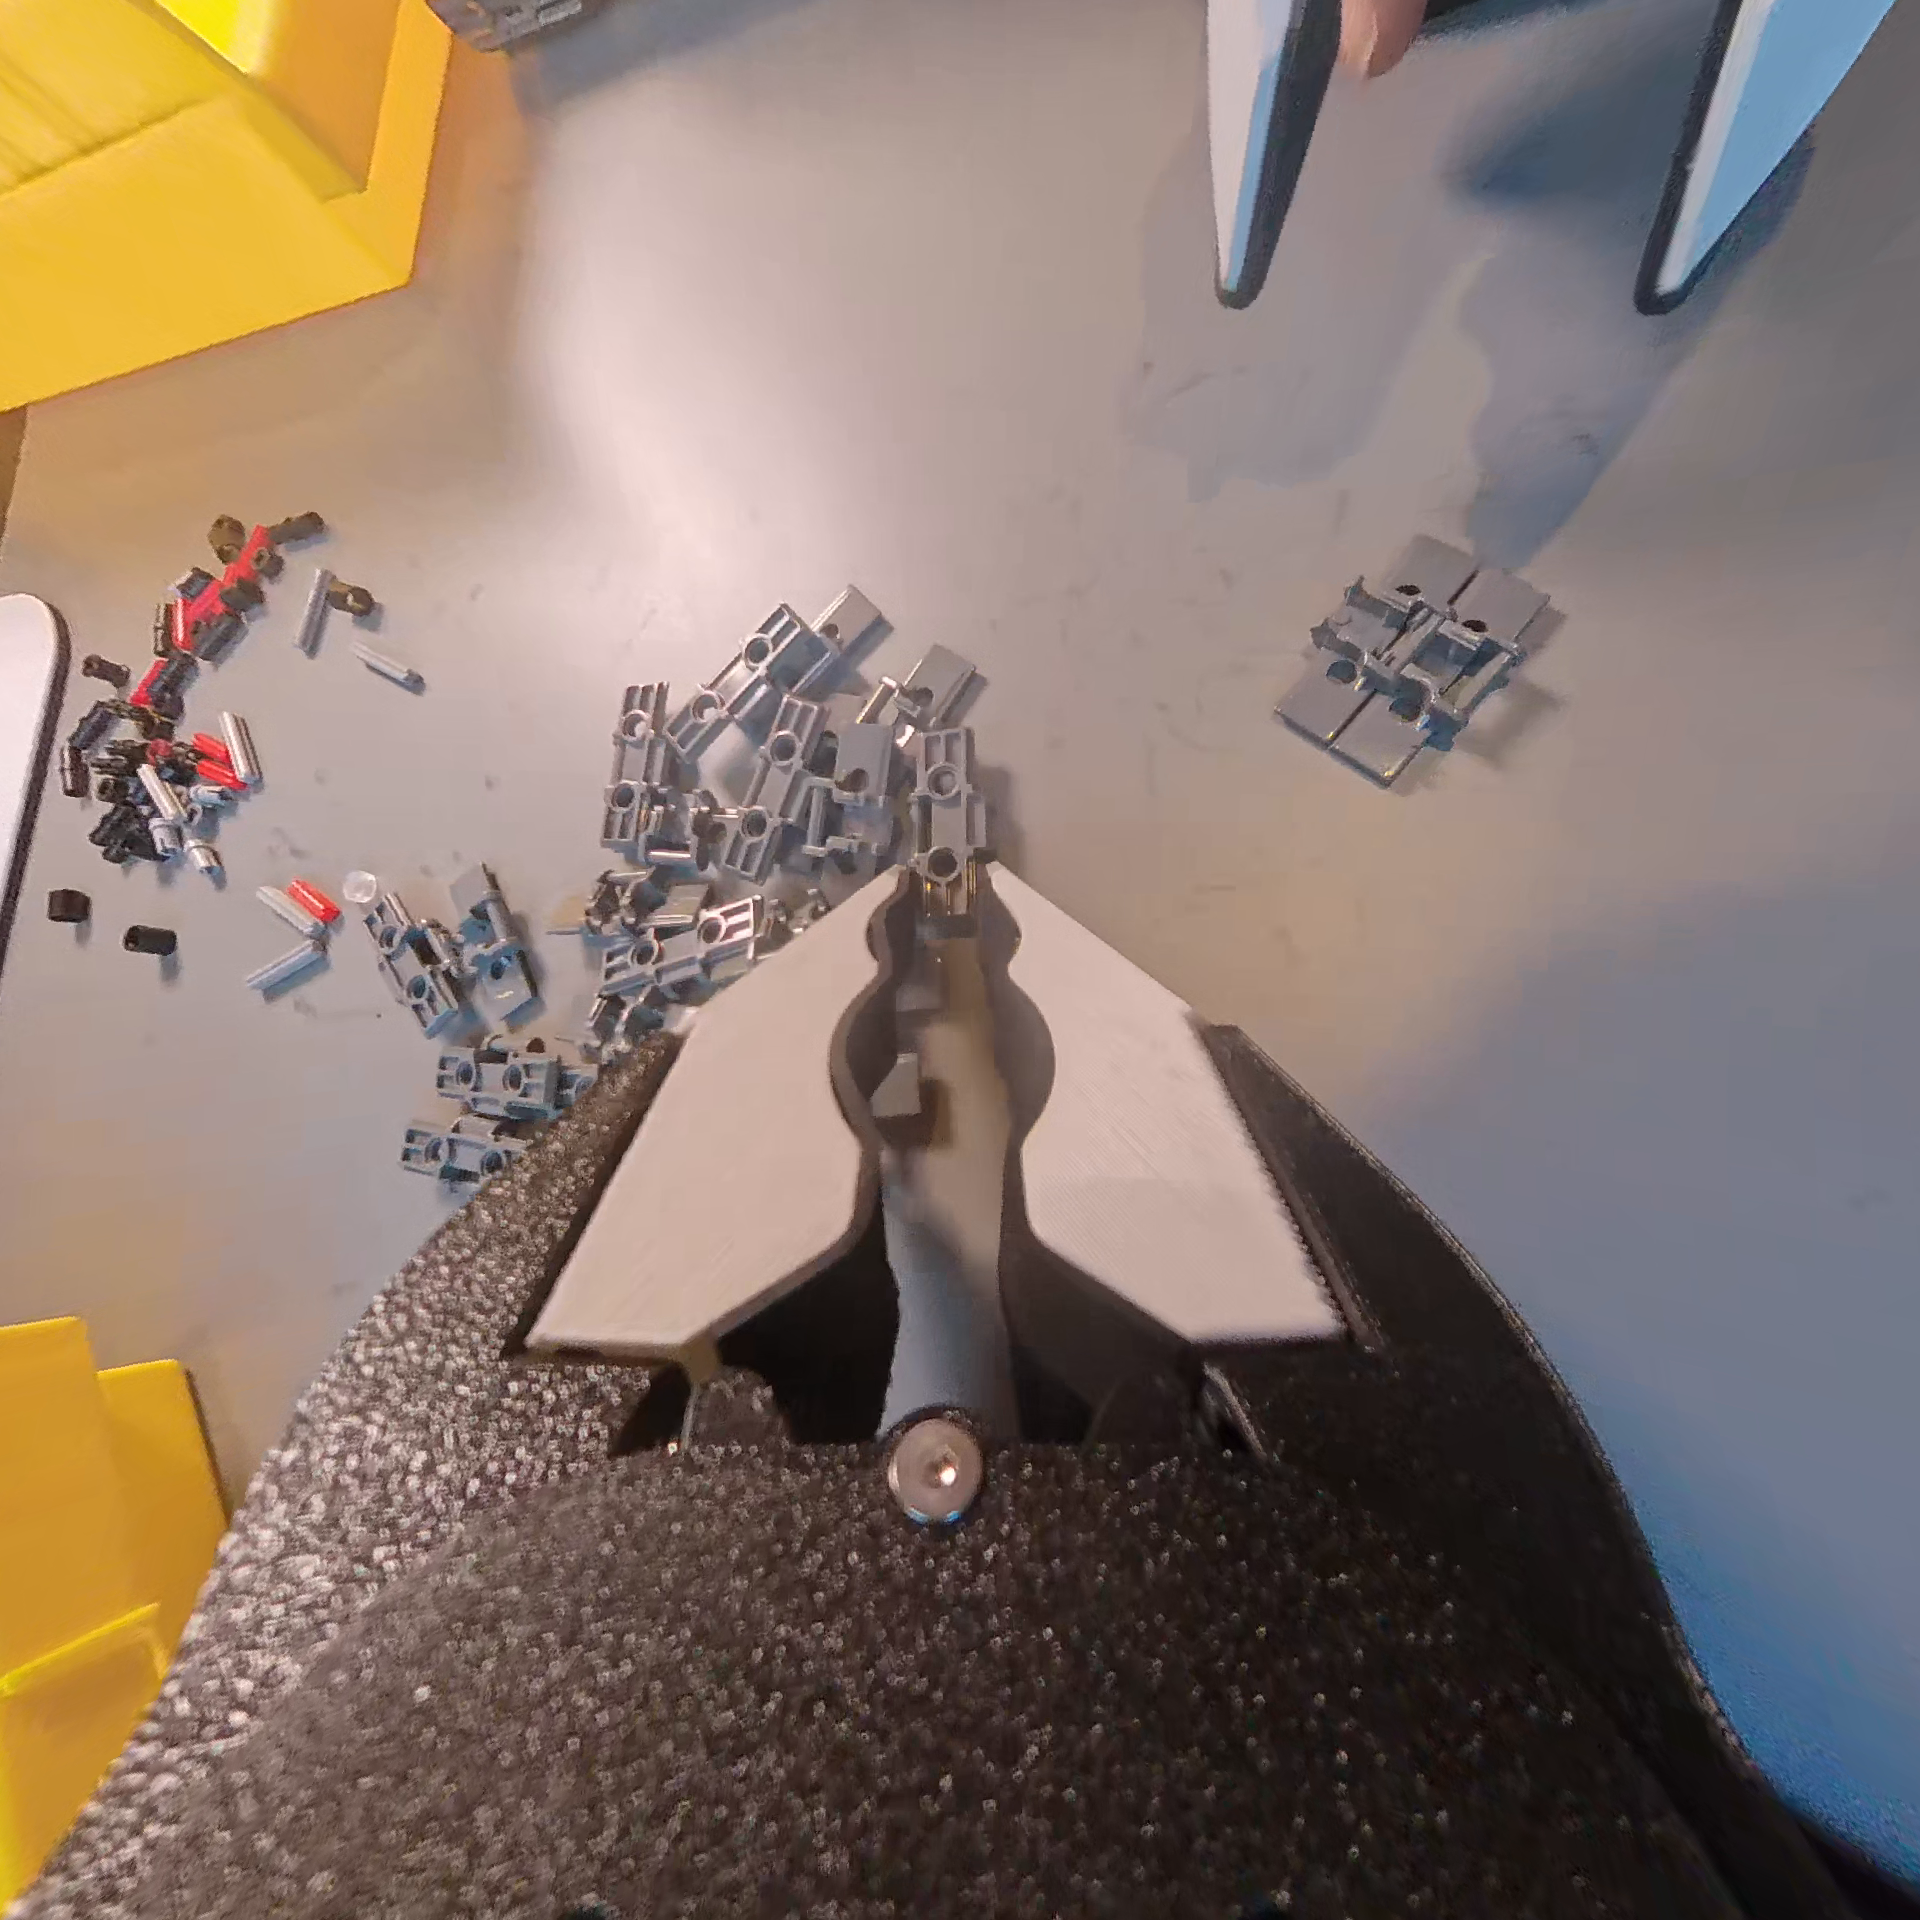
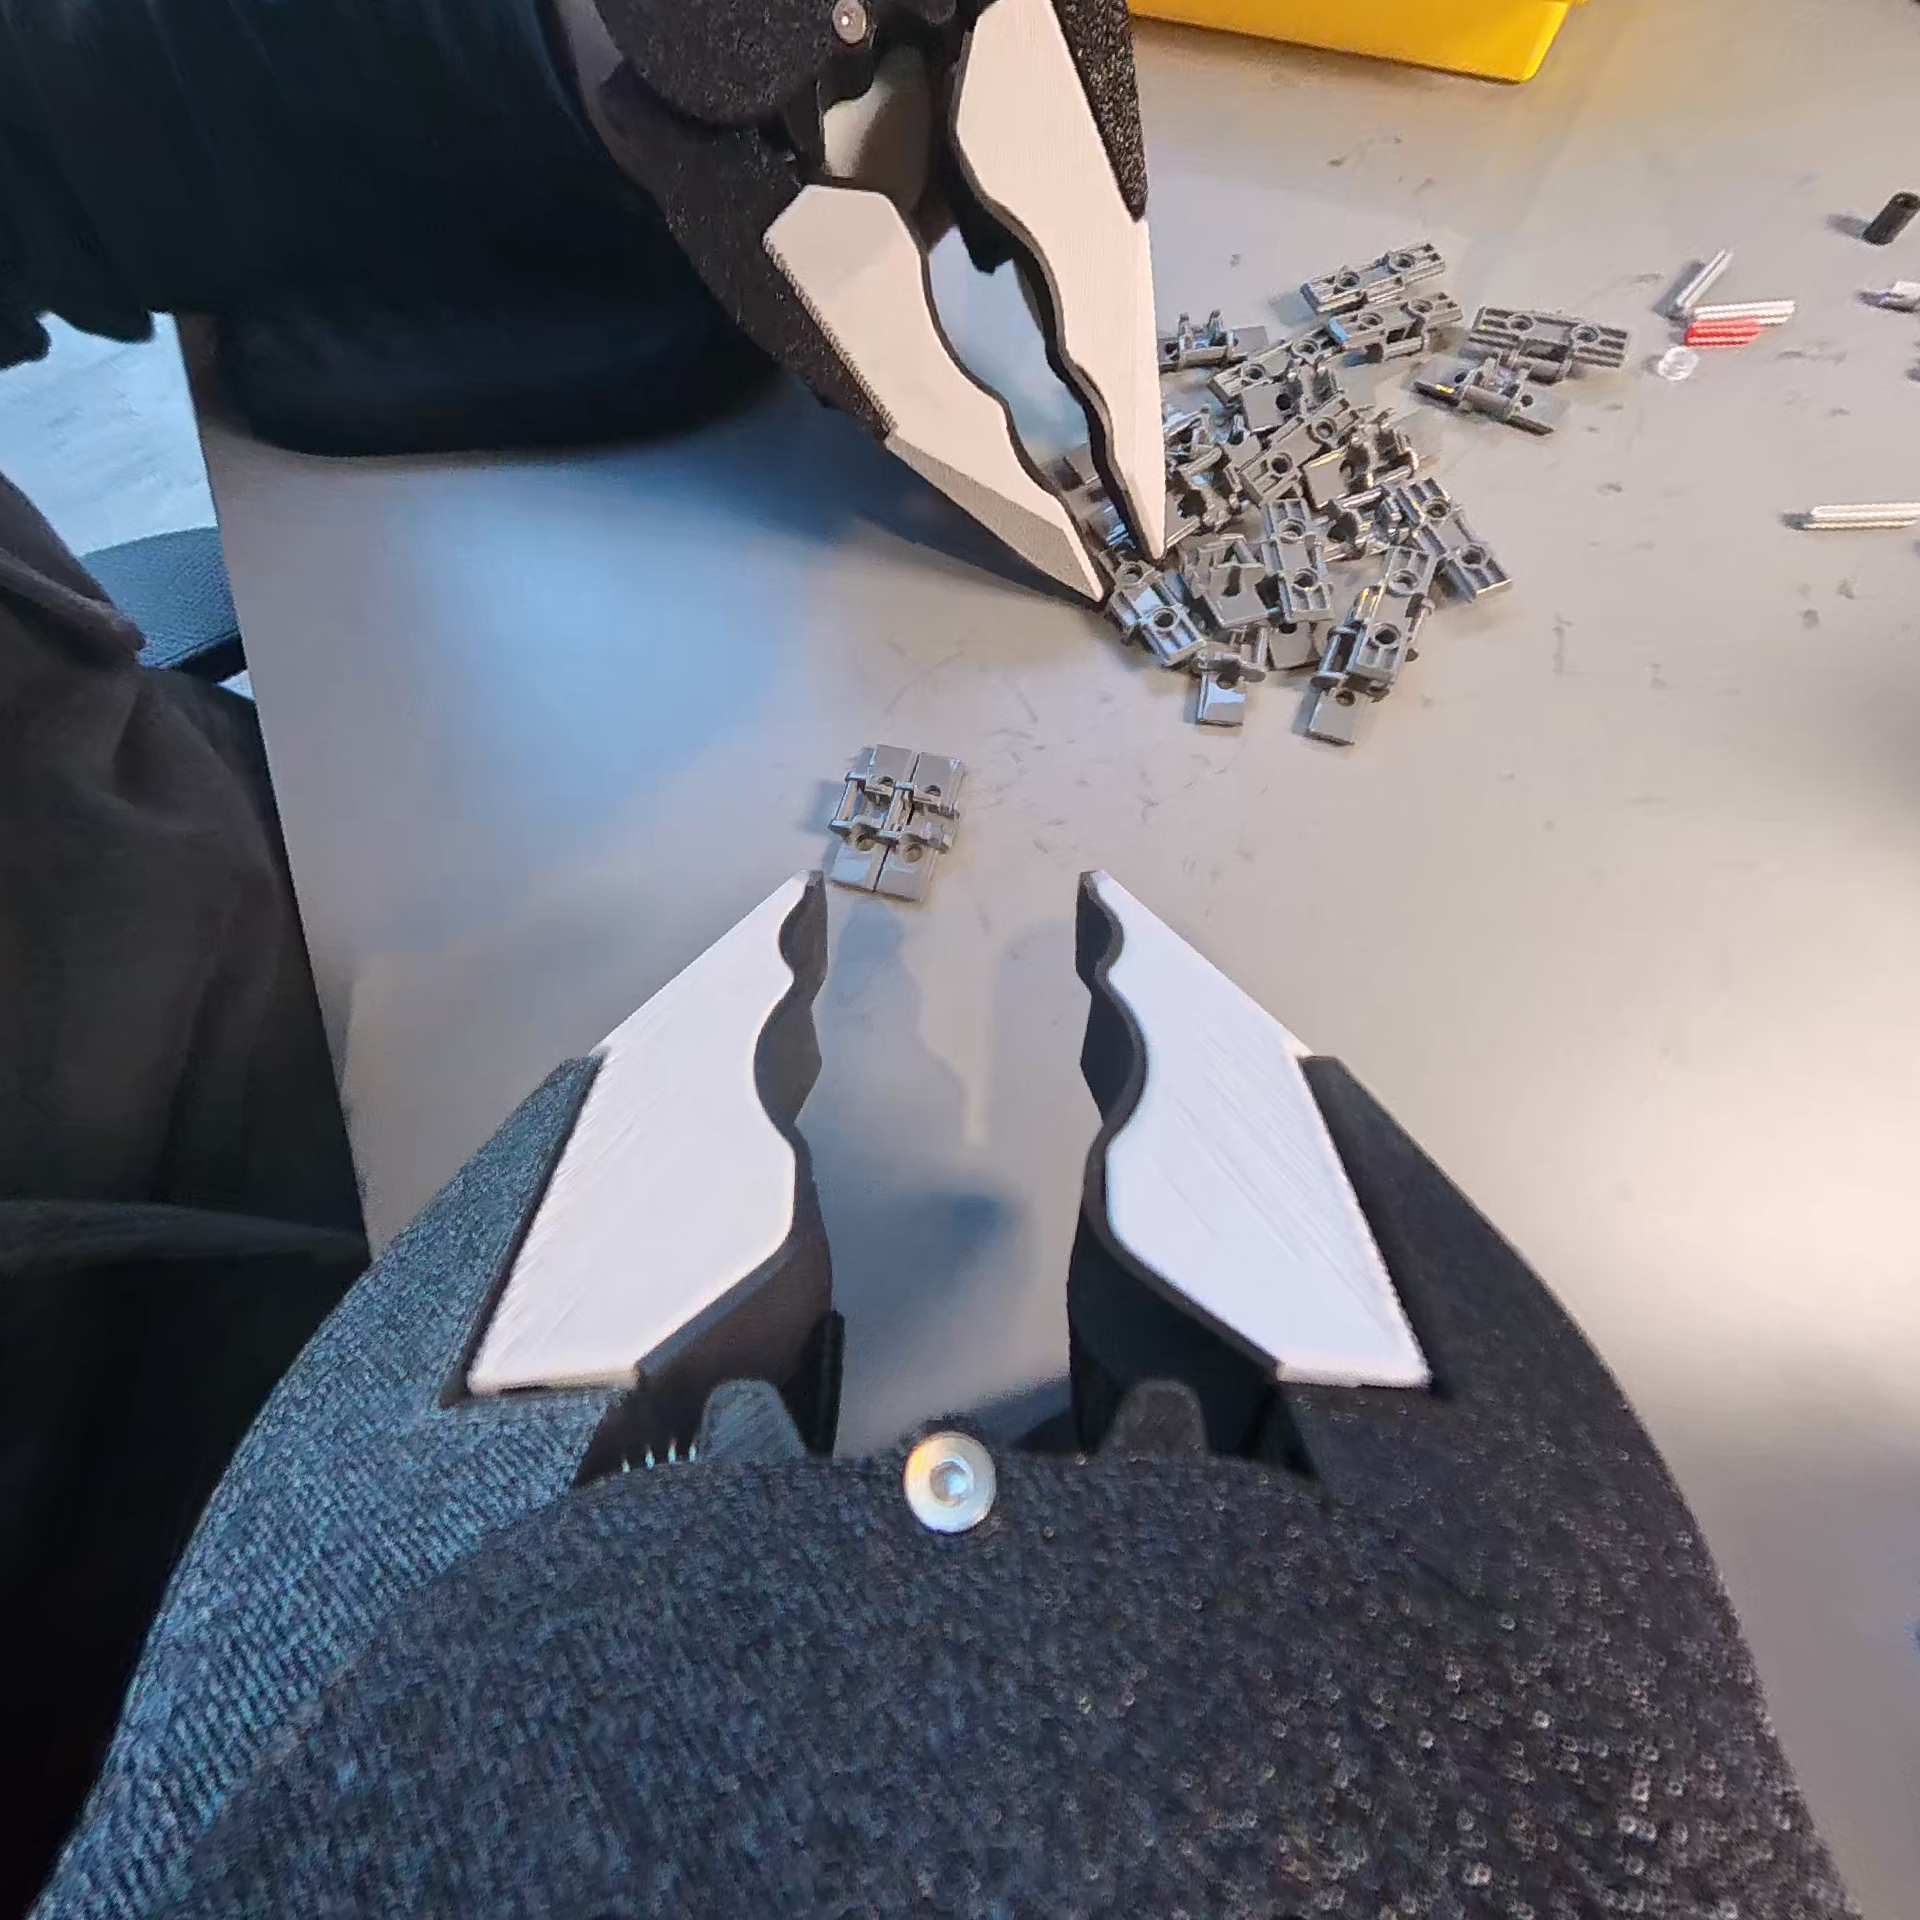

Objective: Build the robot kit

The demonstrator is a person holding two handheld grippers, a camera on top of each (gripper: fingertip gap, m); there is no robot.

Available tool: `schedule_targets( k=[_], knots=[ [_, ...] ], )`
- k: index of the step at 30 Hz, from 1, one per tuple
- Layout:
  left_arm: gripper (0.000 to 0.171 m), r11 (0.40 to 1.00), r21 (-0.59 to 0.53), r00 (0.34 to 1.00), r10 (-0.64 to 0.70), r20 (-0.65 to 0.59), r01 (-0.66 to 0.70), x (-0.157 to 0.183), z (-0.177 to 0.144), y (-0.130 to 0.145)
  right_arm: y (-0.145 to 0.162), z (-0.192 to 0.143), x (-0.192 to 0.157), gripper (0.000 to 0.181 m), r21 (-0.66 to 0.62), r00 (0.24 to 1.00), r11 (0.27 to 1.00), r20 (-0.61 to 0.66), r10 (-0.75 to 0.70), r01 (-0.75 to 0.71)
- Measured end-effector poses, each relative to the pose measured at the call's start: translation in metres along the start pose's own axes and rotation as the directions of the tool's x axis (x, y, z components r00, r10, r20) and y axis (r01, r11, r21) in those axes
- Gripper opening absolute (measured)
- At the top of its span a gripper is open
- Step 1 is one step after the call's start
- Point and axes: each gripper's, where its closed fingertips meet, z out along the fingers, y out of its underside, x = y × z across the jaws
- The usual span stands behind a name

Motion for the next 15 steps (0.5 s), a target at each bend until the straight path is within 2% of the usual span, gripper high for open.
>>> schedule_targets(
  k=[3, 6, 8, 10, 12, 15],
  knots=[
    [0.009, 0.998, 0.010, 0.998, -0.059, -0.033, 0.060, 0.001, -0.003, -0.001, -0.008, 0.001, 0.004, 0.047, 0.027, 1.000, 0.999, -0.008, -0.023, 0.024],
    [0.010, 0.977, 0.105, 0.974, -0.167, -0.152, 0.184, 0.004, -0.015, -0.016, -0.018, 0.003, 0.008, 0.042, 0.044, 0.994, 0.993, -0.045, -0.104, 0.106],
    [0.010, 0.940, 0.162, 0.925, -0.246, -0.290, 0.301, 0.012, -0.024, -0.033, -0.029, 0.004, 0.010, 0.040, 0.050, 0.974, 0.976, -0.091, -0.205, 0.210],
    [0.010, 0.907, 0.160, 0.860, -0.297, -0.415, 0.390, 0.023, -0.030, -0.043, -0.043, 0.005, 0.007, 0.039, 0.064, 0.945, 0.947, -0.121, -0.305, 0.314],
    [0.010, 0.893, 0.152, 0.826, -0.311, -0.471, 0.423, 0.030, -0.032, -0.049, -0.049, 0.008, -0.002, 0.037, 0.048, 0.910, 0.912, -0.104, -0.401, 0.408],
    [0.010, 0.869, 0.134, 0.763, -0.333, -0.554, 0.477, 0.041, -0.035, -0.059, -0.041, 0.020, -0.006, 0.029, -0.048, 0.828, 0.832, -0.081, -0.555, 0.553]
  ],
)
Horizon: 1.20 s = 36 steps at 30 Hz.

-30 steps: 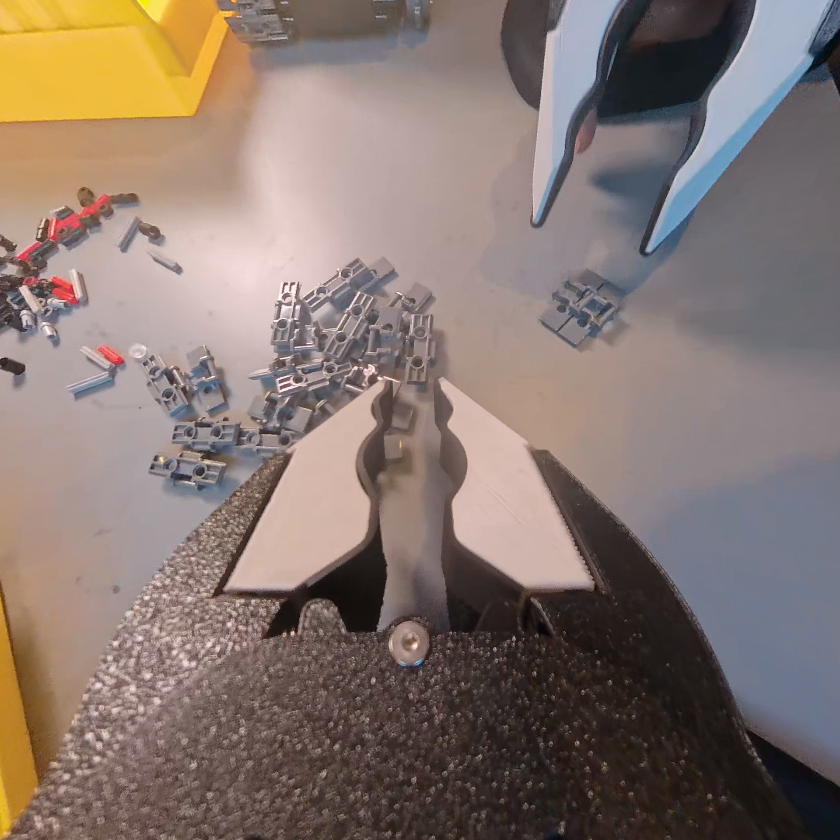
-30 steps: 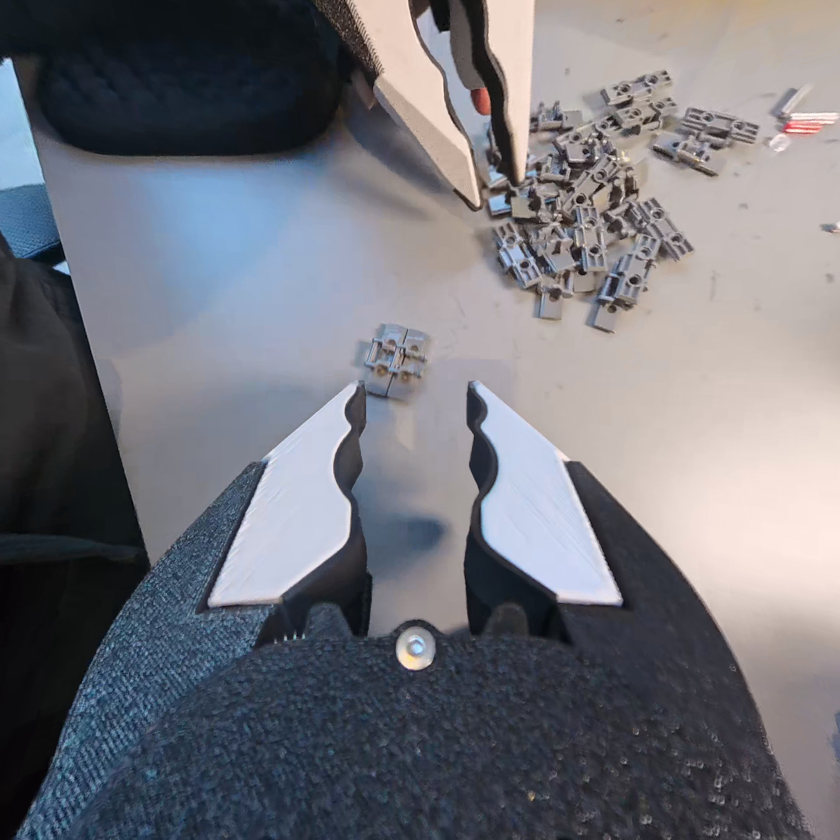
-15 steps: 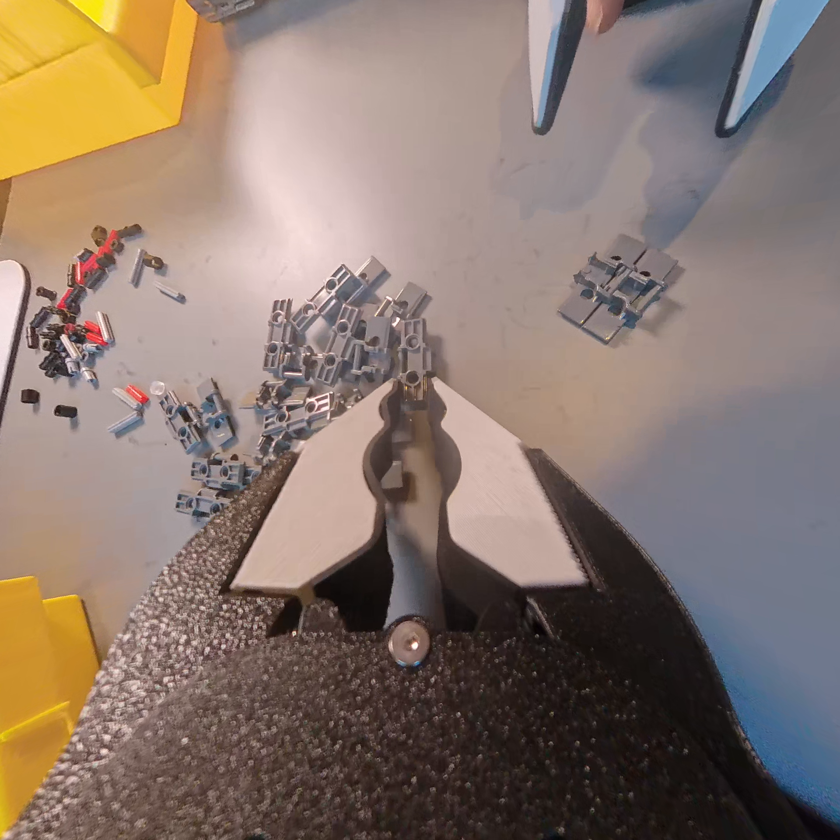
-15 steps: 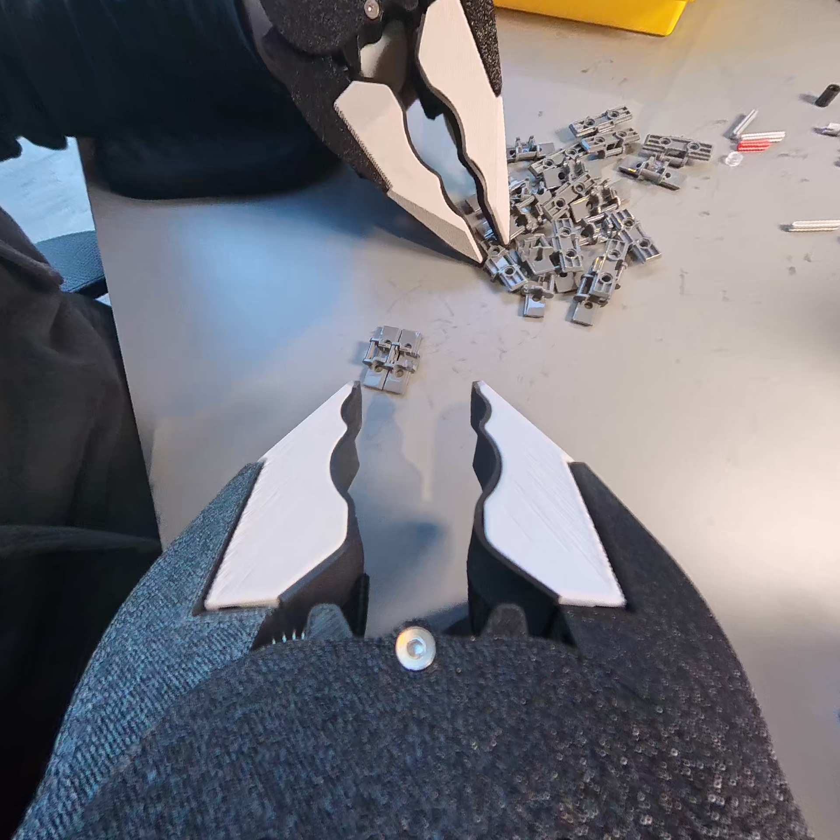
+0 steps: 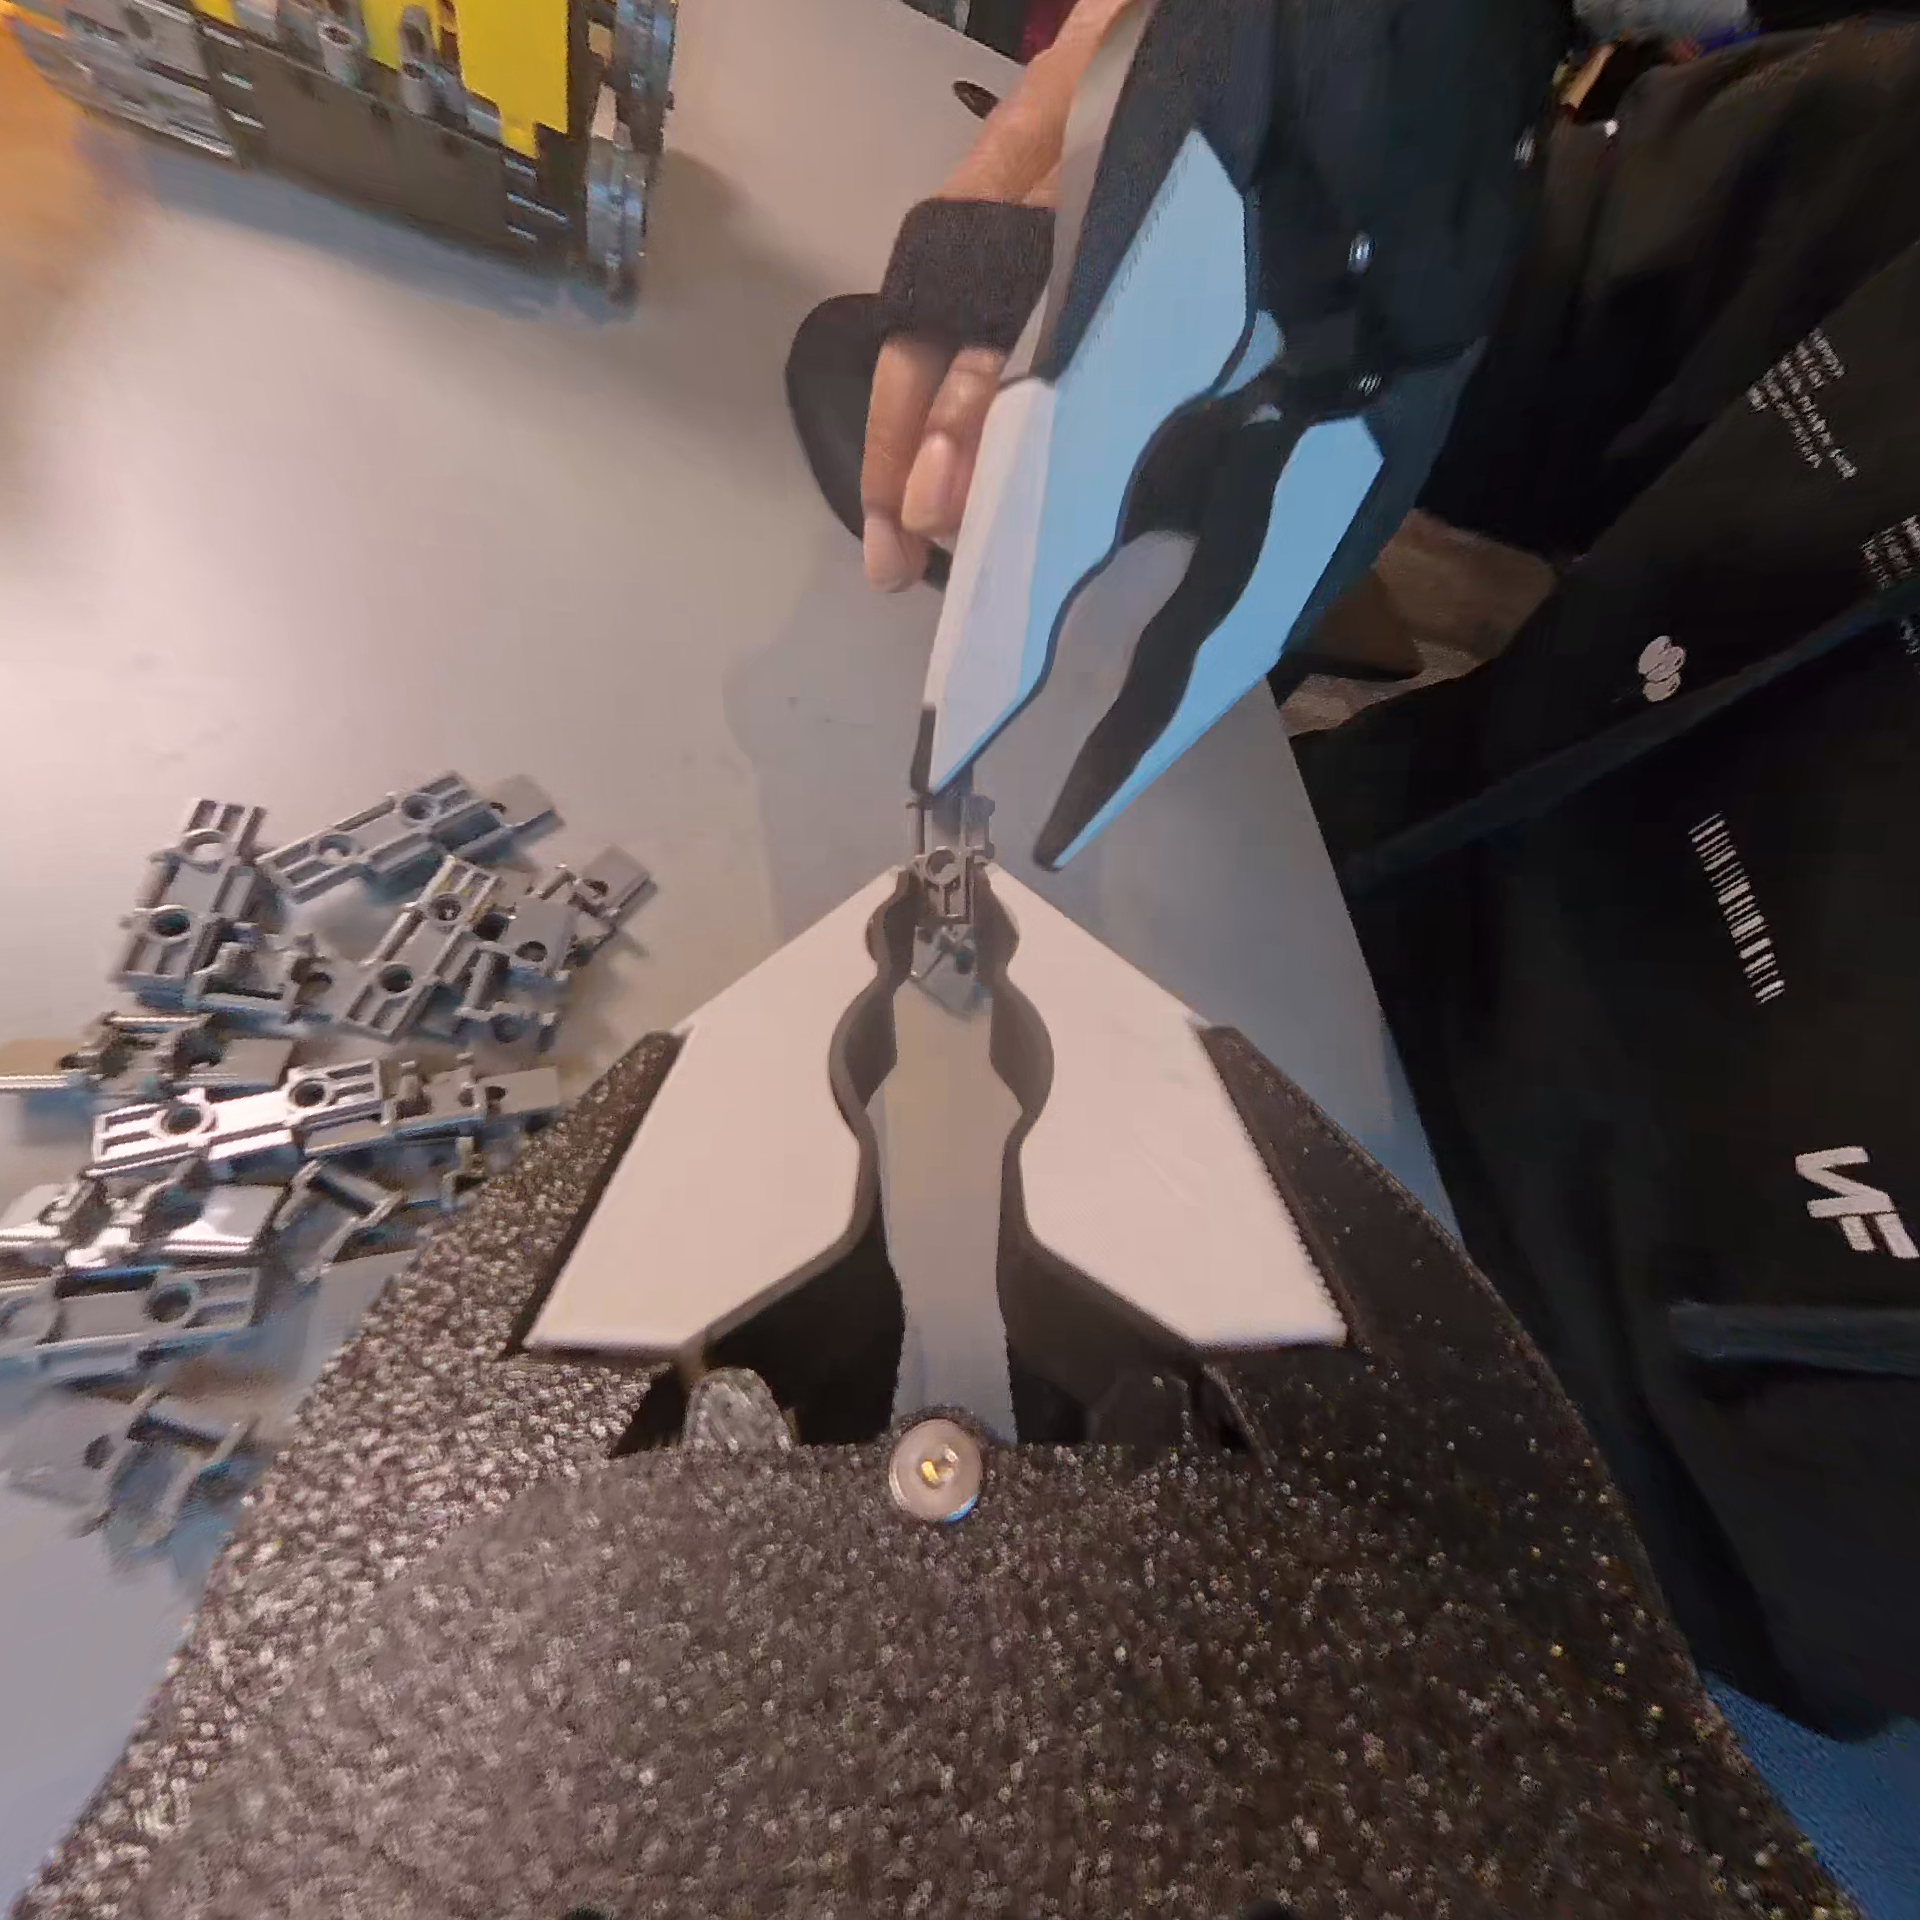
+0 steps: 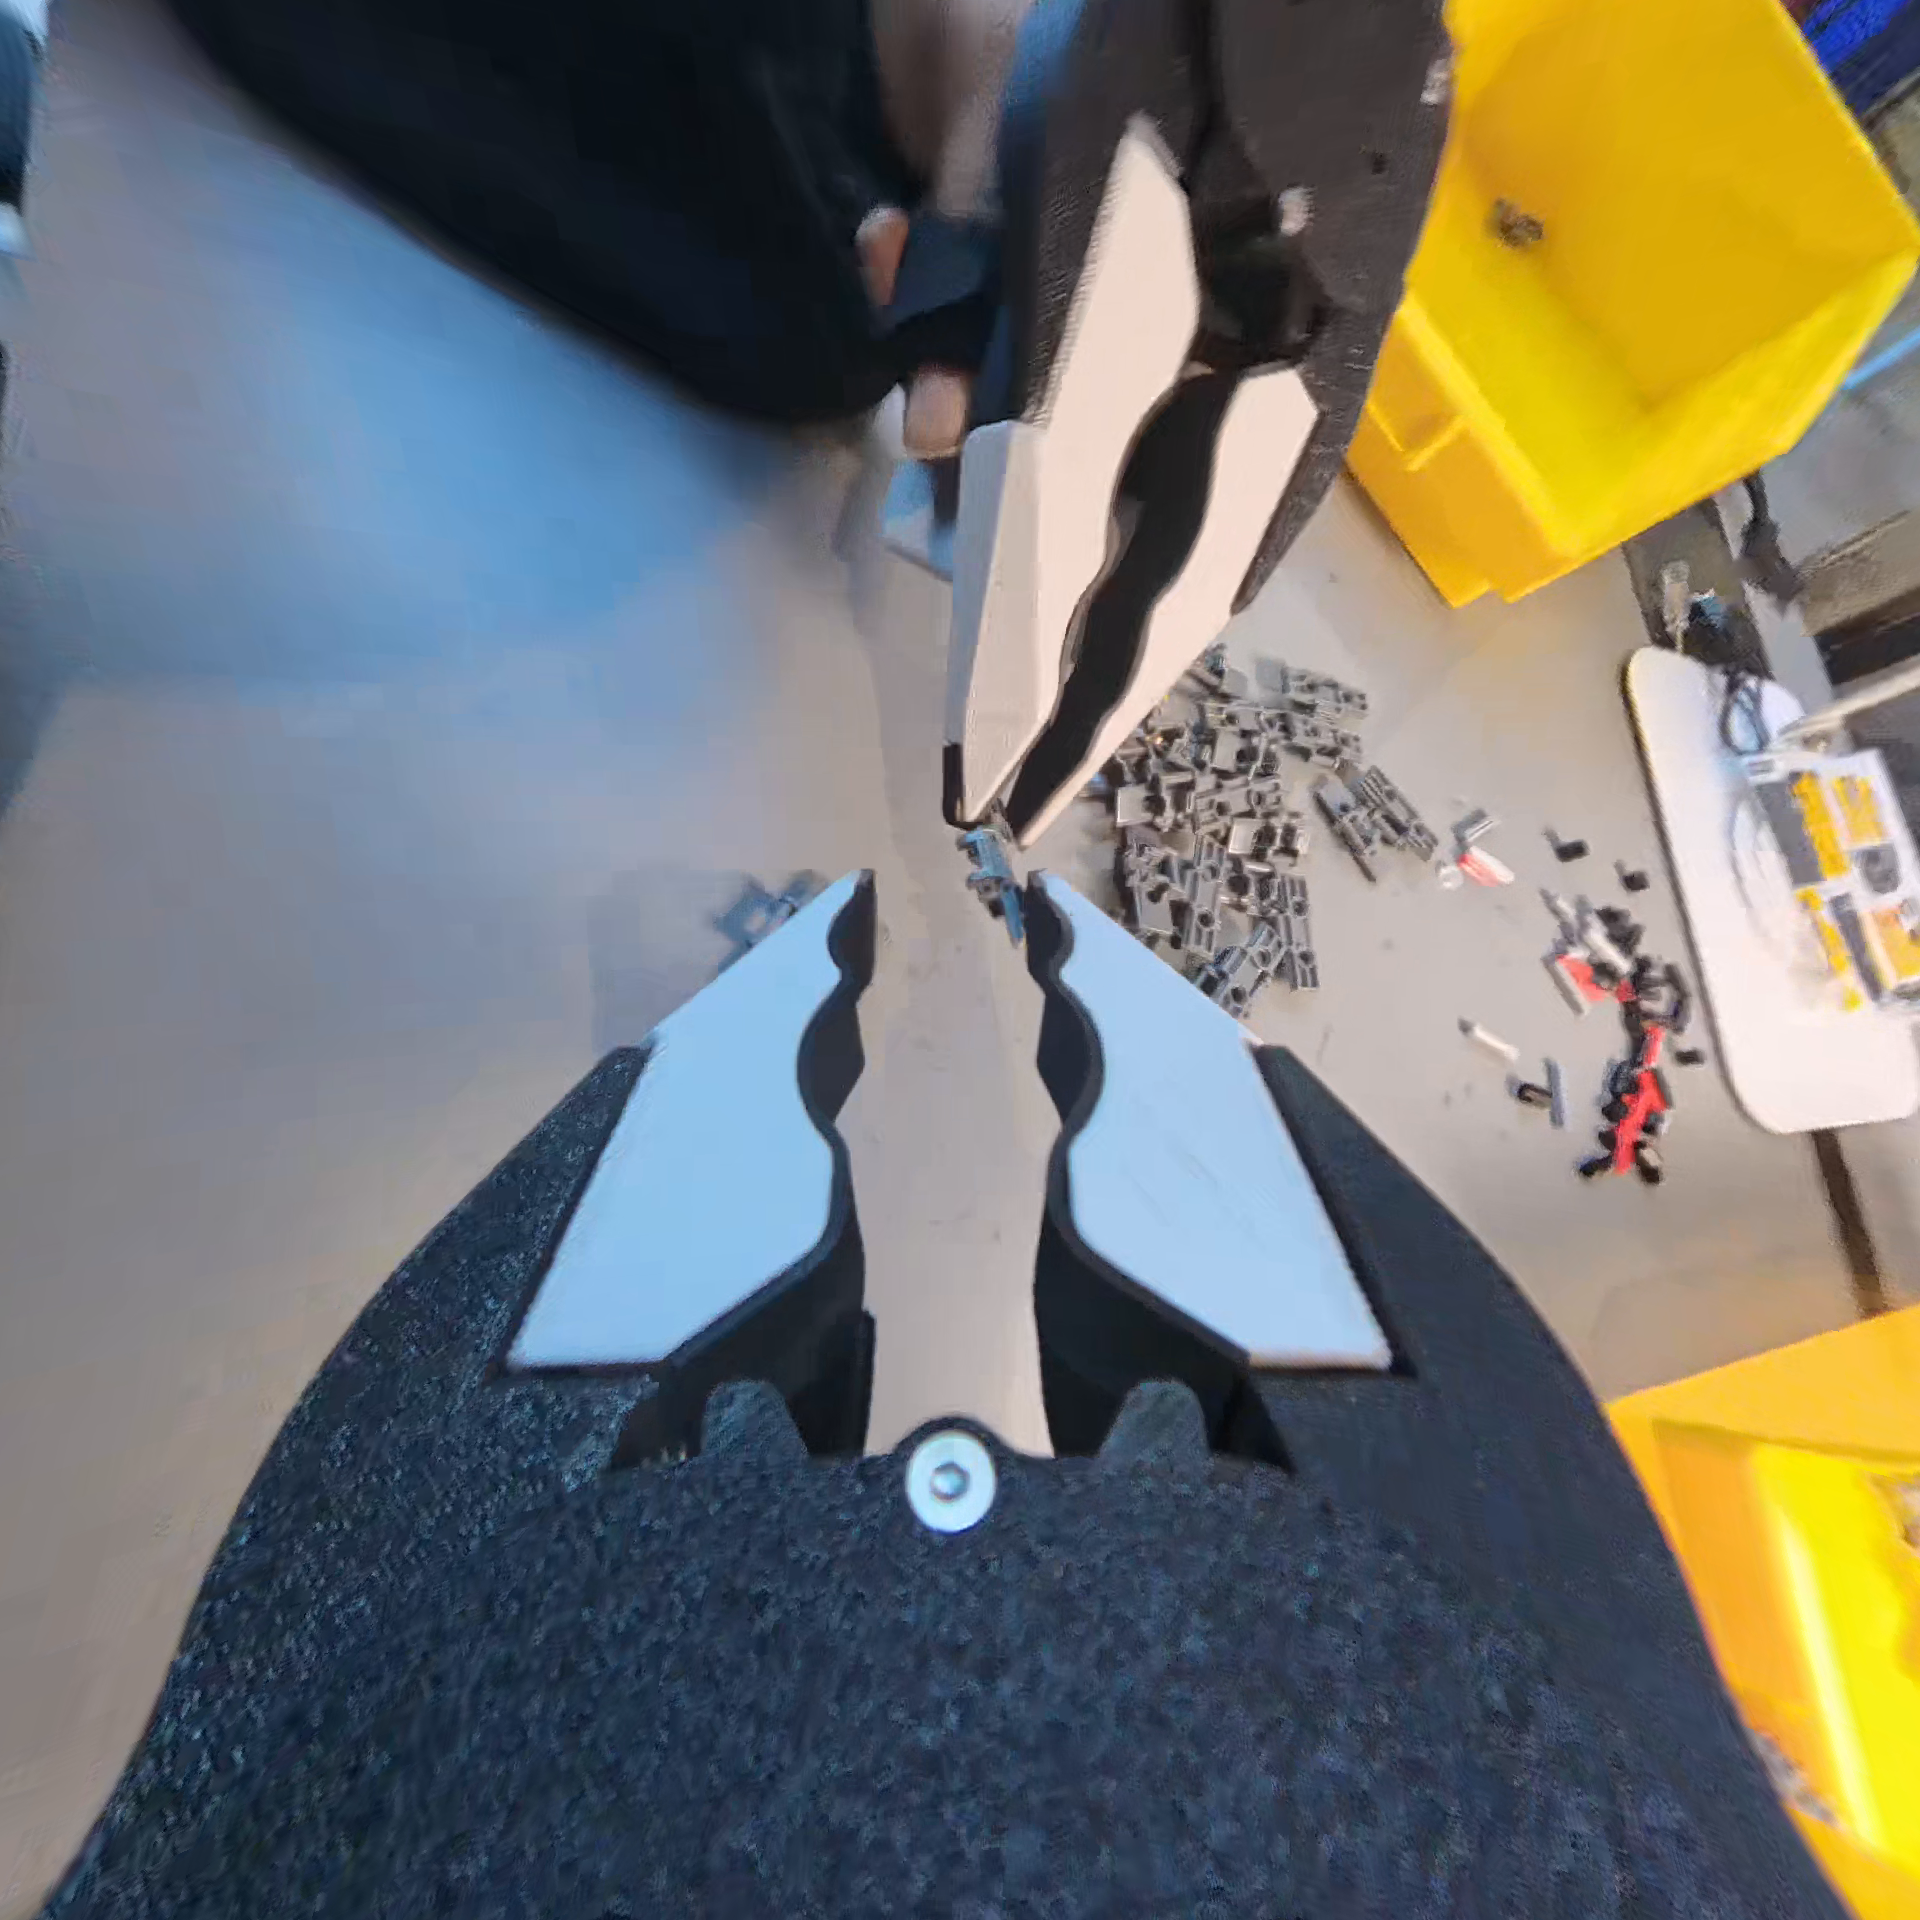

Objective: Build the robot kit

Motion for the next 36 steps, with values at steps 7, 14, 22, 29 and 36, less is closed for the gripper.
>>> schedule_targets(
  k=[7, 14, 22, 29, 36],
  knots=[
    [0.007, 0.999, 0.053, 1.000, -0.002, -0.020, 0.003, 0.005, 0.000, -0.005, 0.001, 0.005, -0.001, 0.008, 0.027, 0.977, 0.981, 0.091, 0.190, -0.193],
    [0.003, 0.989, 0.149, 0.997, 0.023, -0.067, -0.012, 0.017, -0.009, -0.018, -0.022, -0.013, 0.003, 0.008, 0.139, 0.669, 0.683, 0.409, 0.620, -0.718],
    [0.002, 0.999, -0.007, 0.995, 0.042, -0.092, -0.042, 0.023, 0.006, 0.001, -0.009, -0.008, -0.017, 0.013, -0.032, 0.707, 0.788, 0.420, 0.568, -0.614],
    [0.002, 0.998, -0.040, 0.996, 0.036, -0.084, -0.039, 0.021, 0.010, 0.007, -0.002, -0.003, -0.018, 0.007, -0.131, 0.781, 0.862, 0.372, 0.501, -0.490],
    [0.009, 0.984, -0.085, 0.975, 0.165, 0.151, -0.154, -0.006, 0.006, 0.012, 0.023, 0.001, -0.004, 0.006, -0.179, 0.582, 0.629, 0.253, 0.773, -0.757]
  ],
)
